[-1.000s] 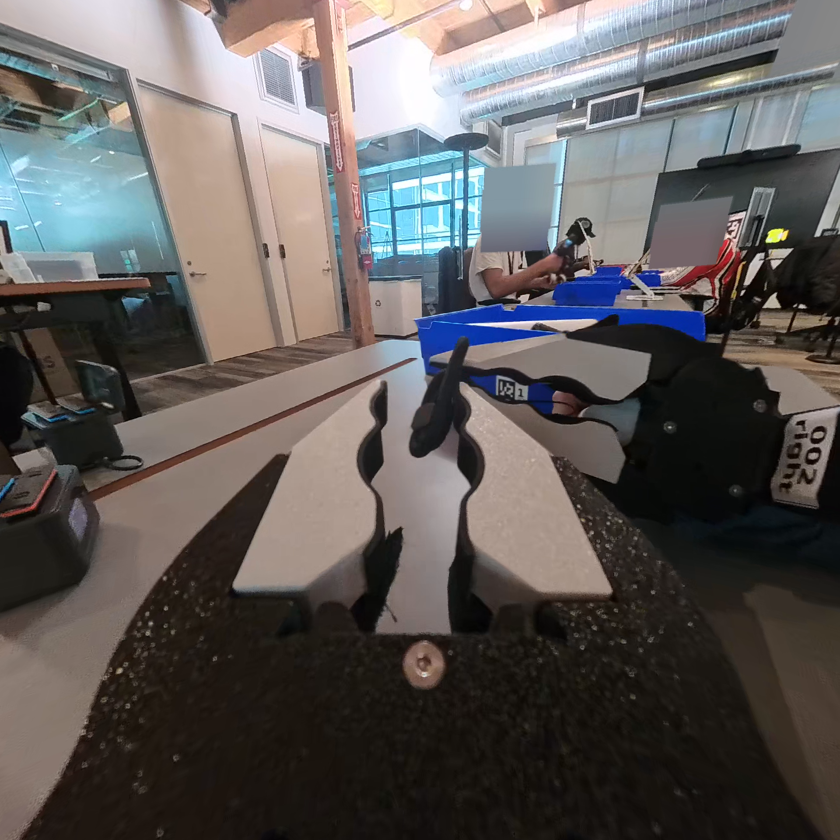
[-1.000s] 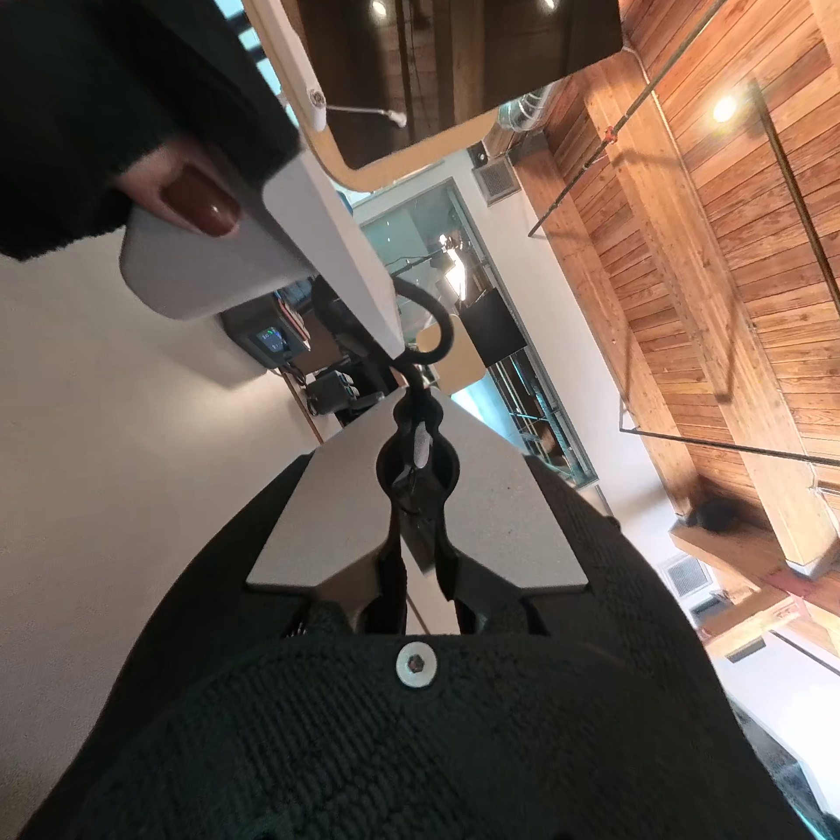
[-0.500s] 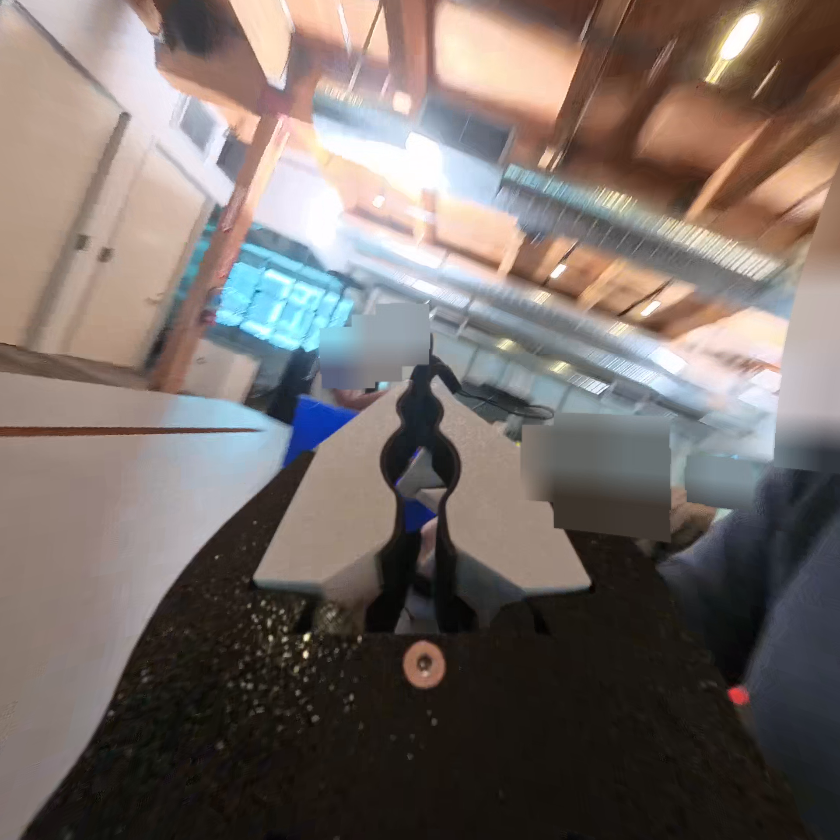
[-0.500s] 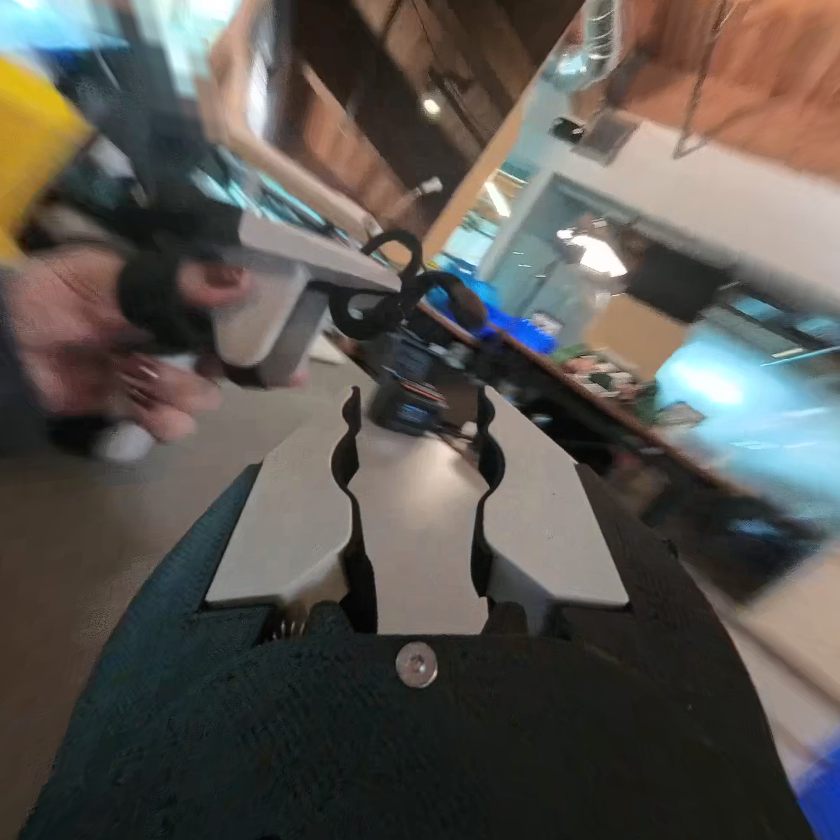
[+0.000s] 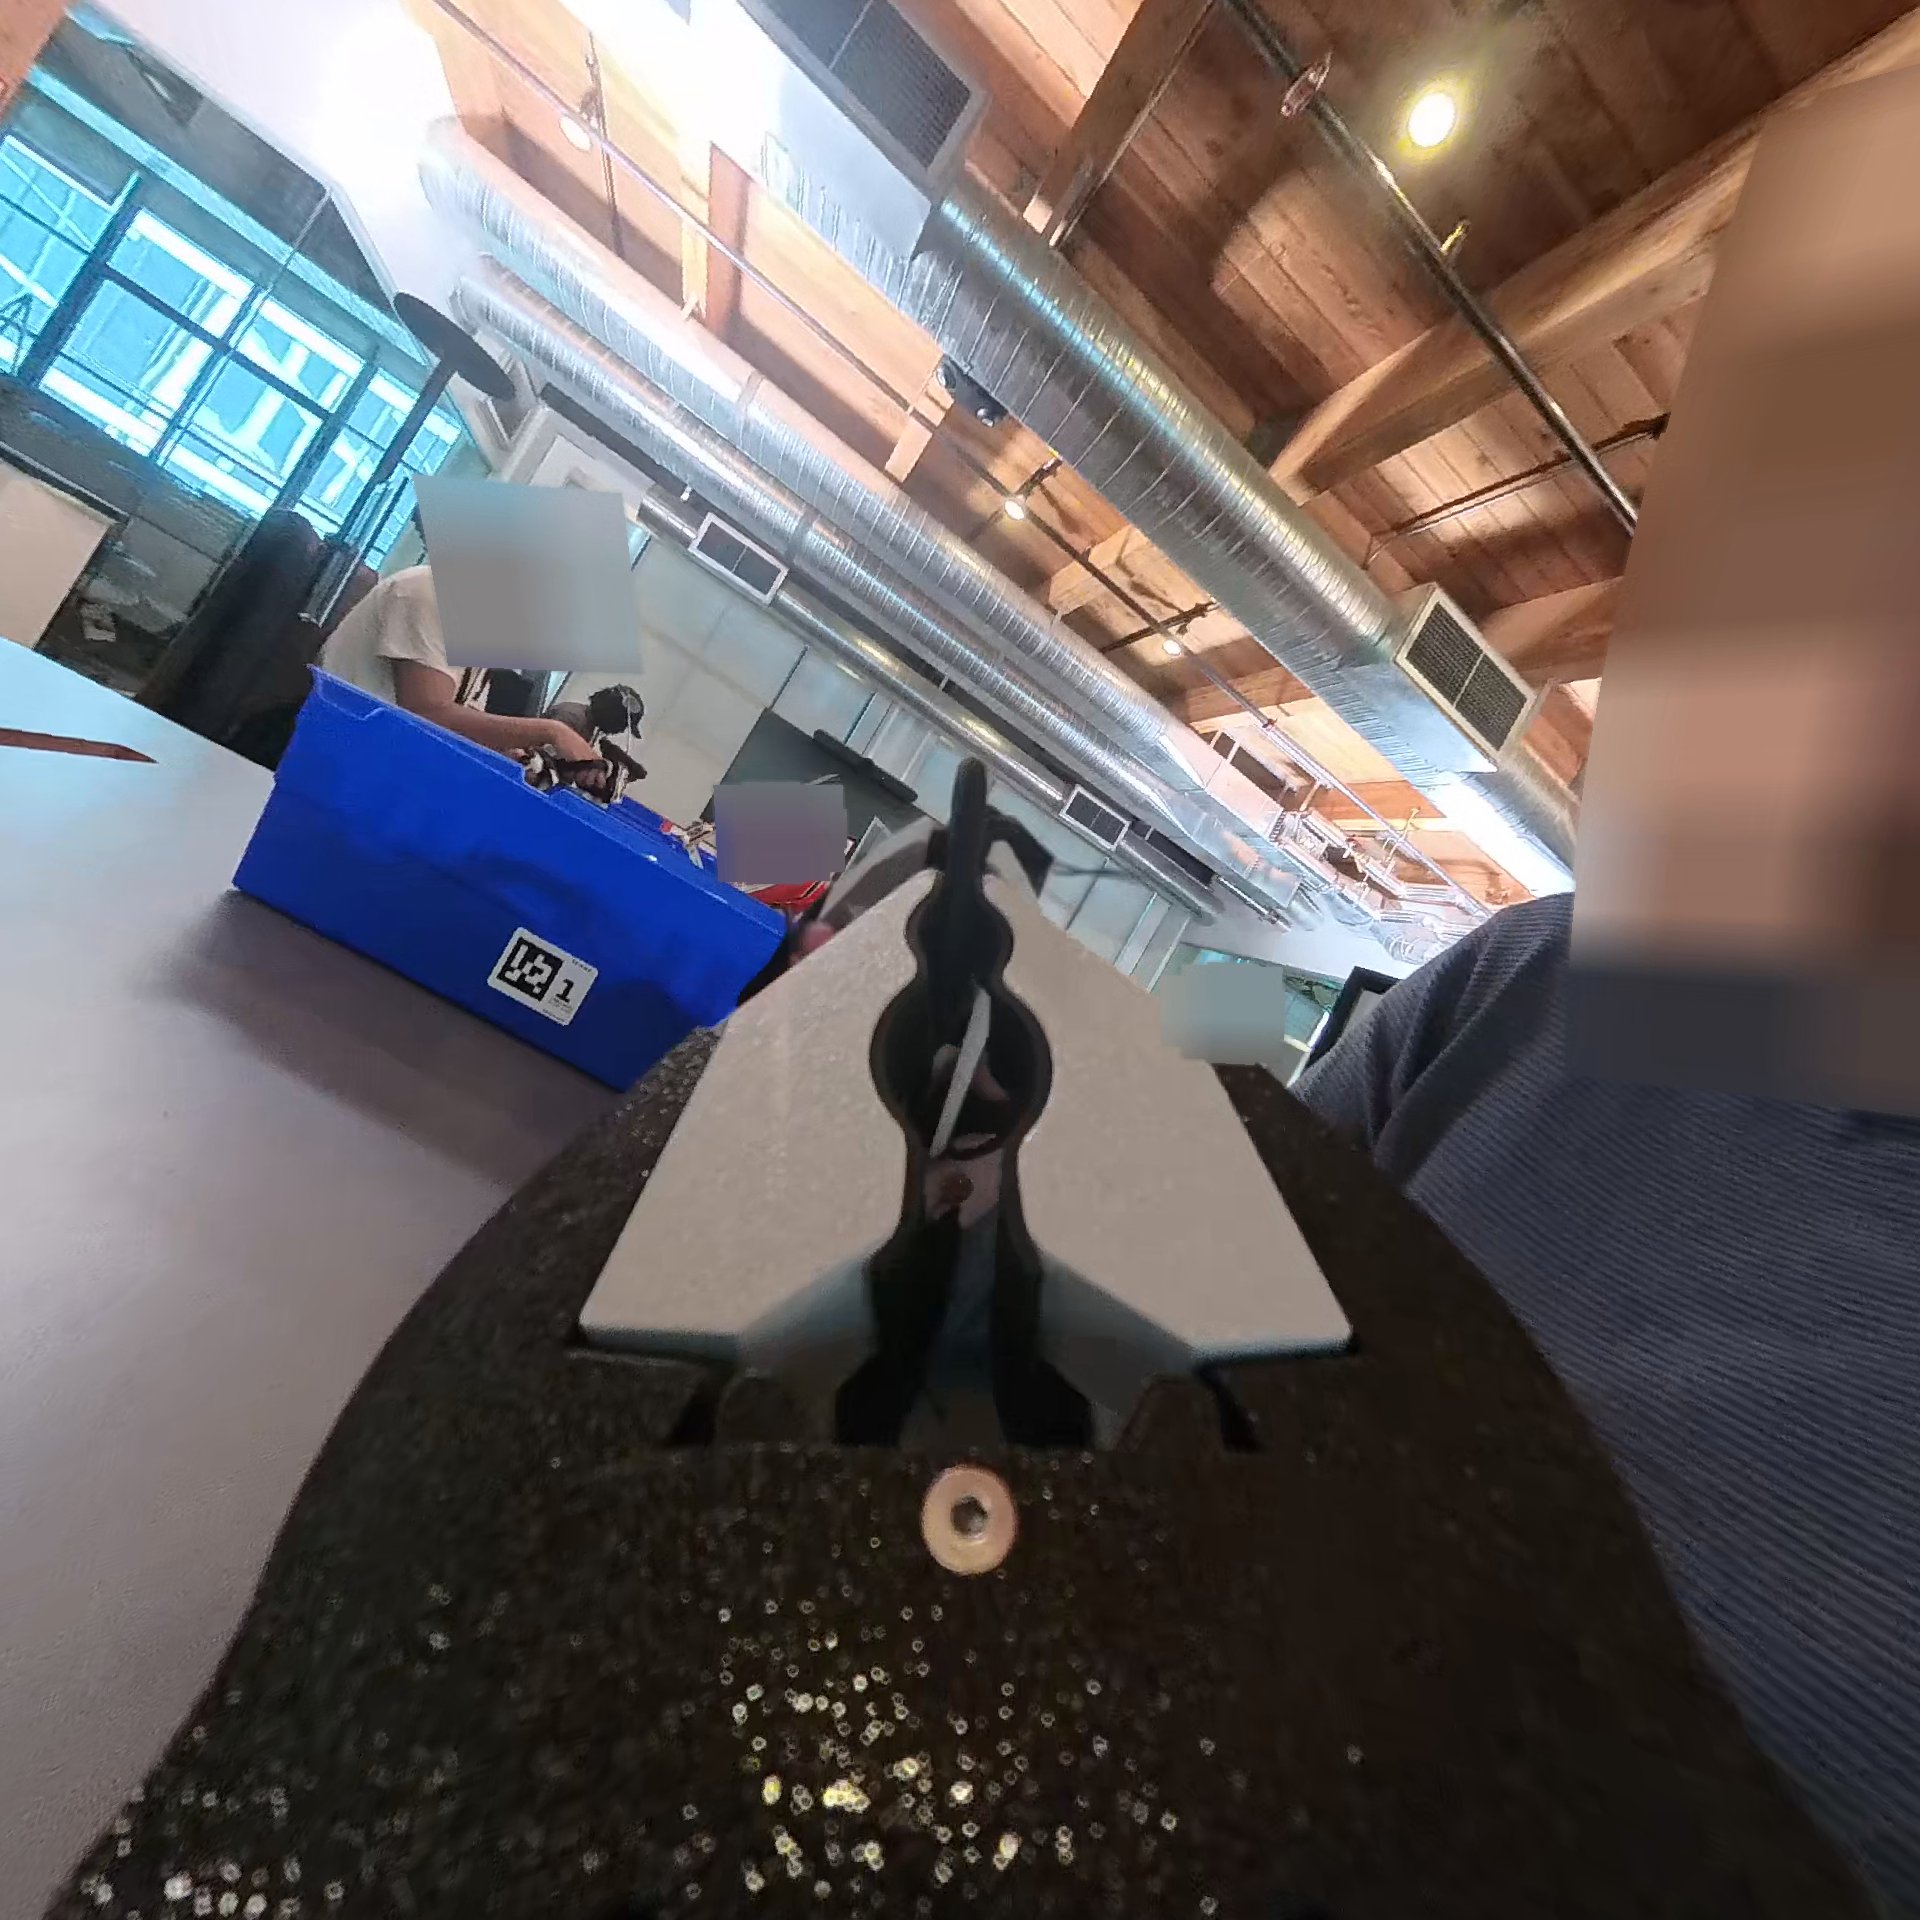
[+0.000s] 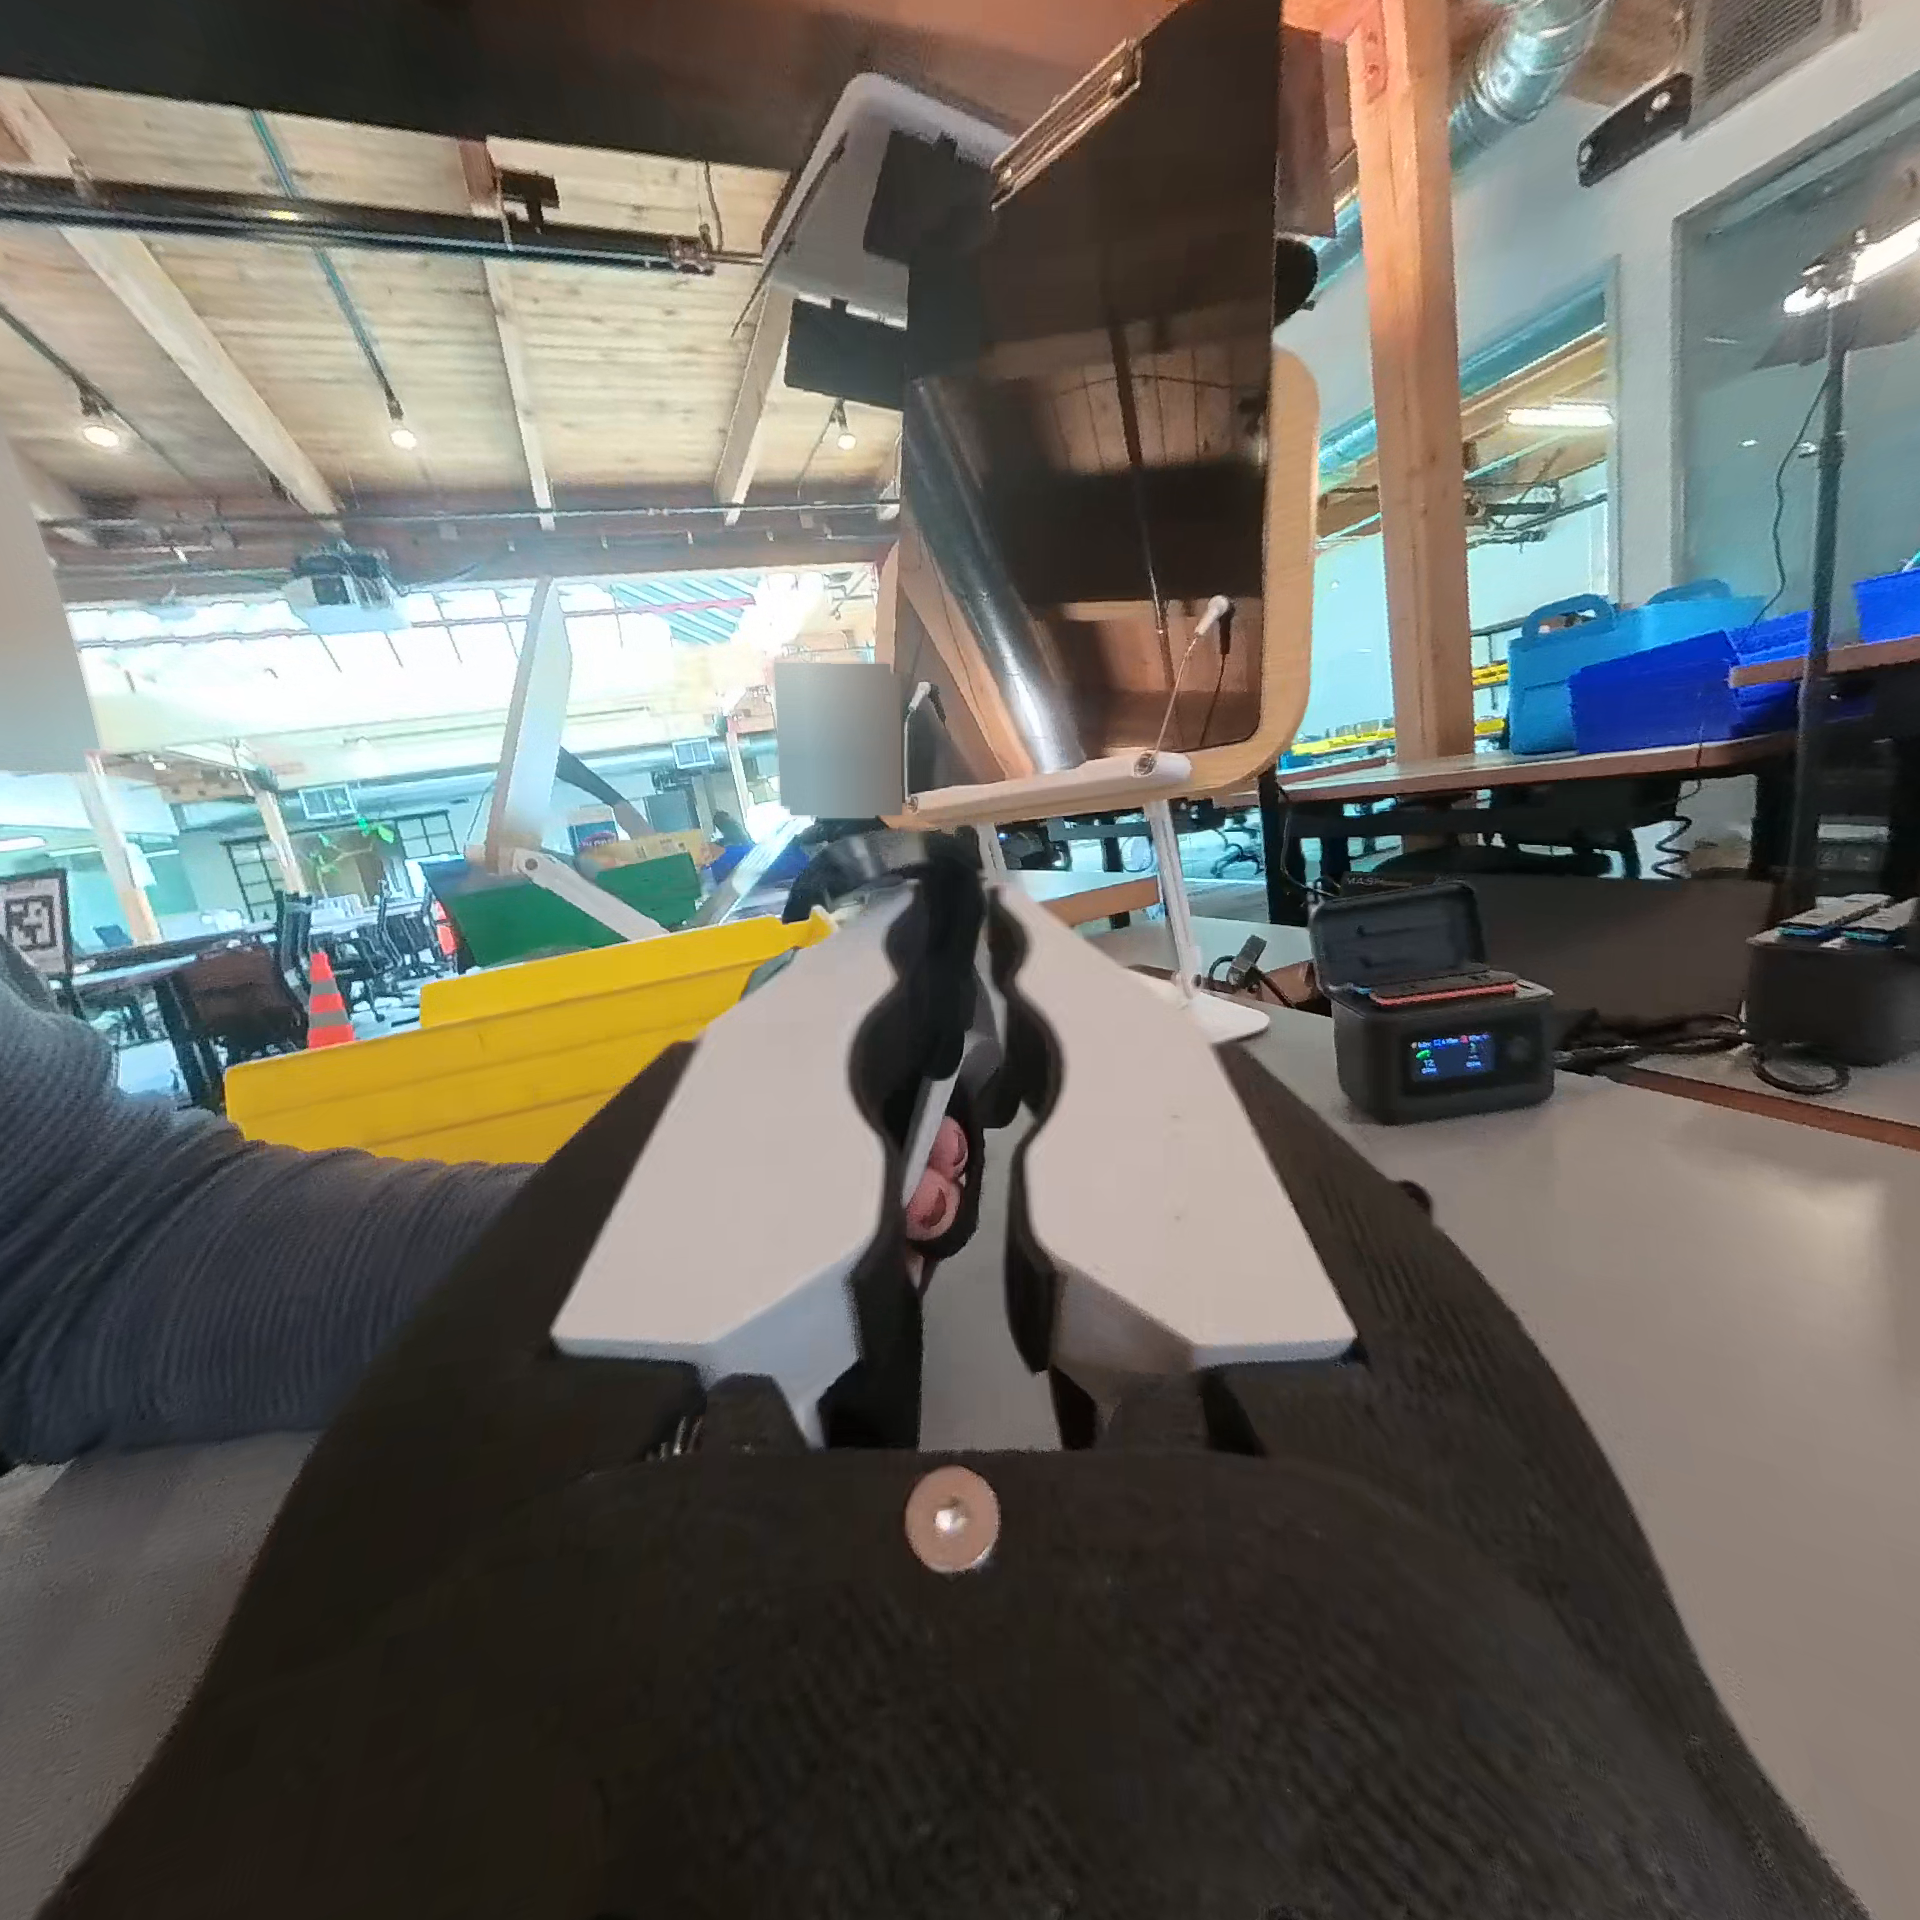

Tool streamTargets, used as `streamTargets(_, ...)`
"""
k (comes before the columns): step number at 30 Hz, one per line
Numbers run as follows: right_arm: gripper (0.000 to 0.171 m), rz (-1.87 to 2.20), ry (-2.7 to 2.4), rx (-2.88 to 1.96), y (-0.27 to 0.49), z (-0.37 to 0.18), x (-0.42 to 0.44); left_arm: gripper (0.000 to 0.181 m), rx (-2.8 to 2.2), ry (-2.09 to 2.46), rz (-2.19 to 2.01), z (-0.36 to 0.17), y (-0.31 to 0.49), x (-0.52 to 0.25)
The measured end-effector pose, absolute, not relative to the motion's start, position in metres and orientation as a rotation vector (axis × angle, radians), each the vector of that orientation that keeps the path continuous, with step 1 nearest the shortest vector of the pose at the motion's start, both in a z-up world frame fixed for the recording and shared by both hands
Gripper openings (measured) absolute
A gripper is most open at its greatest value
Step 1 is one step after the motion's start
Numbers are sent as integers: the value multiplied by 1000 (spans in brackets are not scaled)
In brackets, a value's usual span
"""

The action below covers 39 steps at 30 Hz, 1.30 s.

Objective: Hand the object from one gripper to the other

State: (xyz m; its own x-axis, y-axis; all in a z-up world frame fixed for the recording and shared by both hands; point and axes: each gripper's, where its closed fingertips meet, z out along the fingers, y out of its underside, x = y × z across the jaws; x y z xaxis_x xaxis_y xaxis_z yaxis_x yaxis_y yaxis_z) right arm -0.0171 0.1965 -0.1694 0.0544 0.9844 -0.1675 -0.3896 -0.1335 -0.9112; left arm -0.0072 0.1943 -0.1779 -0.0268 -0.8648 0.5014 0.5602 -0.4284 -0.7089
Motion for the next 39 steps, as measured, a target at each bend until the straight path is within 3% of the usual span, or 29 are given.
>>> streamTargets(4,3,1351,-752,-1064,204,-169,-13,7,-1129,307,-1595,-176,203,-17)
streamTargets(6,3,1258,-701,-1069,216,-166,-6,46,-1118,252,-1496,-174,210,-27)
streamTargets(9,2,950,-660,-1090,239,-168,8,75,-1189,276,-1306,-180,217,-26)
streamTargets(15,2,190,-857,-986,250,-183,6,79,-1240,431,-913,-186,216,-19)
streamTargets(23,1,-64,-1020,-836,233,-193,-12,44,-1226,669,-488,-197,207,2)
streamTargets(28,2,-131,-1063,-783,227,-196,-18,4,-1241,625,-410,-196,213,-9)
streamTargets(31,4,-80,-1060,-808,228,-198,-19,4,-1258,584,-467,-192,216,-15)
streamTargets(32,8,-34,-1060,-827,227,-199,-20,4,-1242,544,-513,-188,215,-19)
streamTargets(36,54,162,-1044,-917,229,-202,-22,4,-1158,334,-831,-173,216,-46)
streamTargets(39,62,345,-1050,-981,226,-206,-26,4,-1050,215,-1120,-165,213,-61)
